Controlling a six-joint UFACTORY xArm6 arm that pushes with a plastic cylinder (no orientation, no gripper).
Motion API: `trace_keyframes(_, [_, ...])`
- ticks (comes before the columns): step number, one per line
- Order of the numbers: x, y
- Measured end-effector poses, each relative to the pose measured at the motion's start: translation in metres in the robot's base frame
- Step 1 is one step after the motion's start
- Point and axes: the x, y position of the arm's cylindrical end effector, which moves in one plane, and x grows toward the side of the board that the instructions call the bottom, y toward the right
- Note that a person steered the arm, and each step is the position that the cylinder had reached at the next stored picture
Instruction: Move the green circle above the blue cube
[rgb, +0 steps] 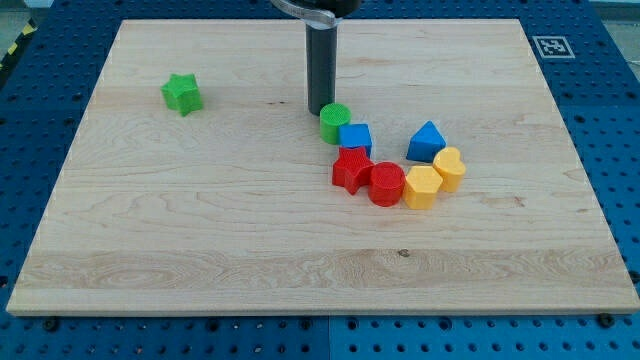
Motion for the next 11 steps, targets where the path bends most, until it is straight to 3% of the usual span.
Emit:
trace_keyframes(4, [0.034, -0.102])
trace_keyframes(9, [0.032, 0.002])
trace_keyframes(10, [0.032, 0.006])
trace_keyframes(11, [0.036, -0.030])
